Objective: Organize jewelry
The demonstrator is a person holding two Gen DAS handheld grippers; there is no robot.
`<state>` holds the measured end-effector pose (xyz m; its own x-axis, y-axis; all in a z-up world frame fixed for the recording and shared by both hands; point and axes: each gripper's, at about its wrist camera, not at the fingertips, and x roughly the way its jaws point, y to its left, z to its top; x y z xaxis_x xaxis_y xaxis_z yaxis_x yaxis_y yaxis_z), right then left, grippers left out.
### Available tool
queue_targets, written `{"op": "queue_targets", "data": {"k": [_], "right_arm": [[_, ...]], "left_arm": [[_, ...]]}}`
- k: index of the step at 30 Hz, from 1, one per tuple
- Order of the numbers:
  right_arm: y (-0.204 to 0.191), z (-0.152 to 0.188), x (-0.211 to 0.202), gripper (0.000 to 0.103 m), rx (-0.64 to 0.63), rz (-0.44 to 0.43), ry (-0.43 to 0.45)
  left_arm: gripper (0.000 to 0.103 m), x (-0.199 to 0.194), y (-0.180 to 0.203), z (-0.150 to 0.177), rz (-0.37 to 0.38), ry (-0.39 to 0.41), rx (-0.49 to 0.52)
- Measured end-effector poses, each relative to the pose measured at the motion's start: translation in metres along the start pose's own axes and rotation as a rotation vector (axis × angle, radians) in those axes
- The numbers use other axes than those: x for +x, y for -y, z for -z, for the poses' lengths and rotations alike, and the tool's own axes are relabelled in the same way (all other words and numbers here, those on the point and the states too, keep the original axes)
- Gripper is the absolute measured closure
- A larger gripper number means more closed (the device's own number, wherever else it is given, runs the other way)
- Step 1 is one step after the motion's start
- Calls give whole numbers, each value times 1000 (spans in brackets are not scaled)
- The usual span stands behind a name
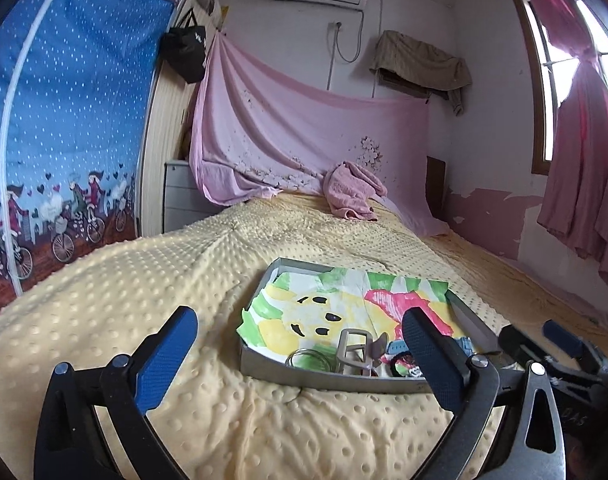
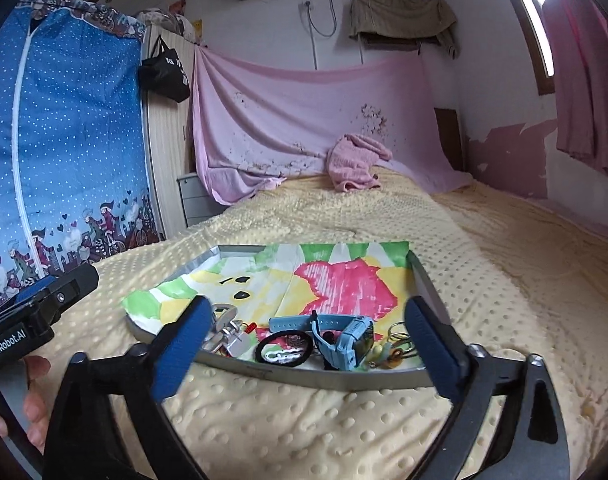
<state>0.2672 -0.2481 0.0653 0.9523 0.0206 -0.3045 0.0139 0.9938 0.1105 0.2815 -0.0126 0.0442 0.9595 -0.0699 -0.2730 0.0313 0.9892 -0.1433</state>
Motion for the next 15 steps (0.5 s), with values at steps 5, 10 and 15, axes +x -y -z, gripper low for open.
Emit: {"op": "queue_targets", "data": {"k": [5, 10, 15], "right_arm": [[1, 1, -25, 3, -6, 7, 31], [-1, 0, -48, 3, -12, 11, 52], [-4, -1, -71, 2, -17, 13, 62]], "left_arm": [[0, -18, 3, 6, -6, 21, 34], [0, -39, 3, 8, 1, 43, 48], [0, -61, 3, 10, 9, 52, 61]]}}
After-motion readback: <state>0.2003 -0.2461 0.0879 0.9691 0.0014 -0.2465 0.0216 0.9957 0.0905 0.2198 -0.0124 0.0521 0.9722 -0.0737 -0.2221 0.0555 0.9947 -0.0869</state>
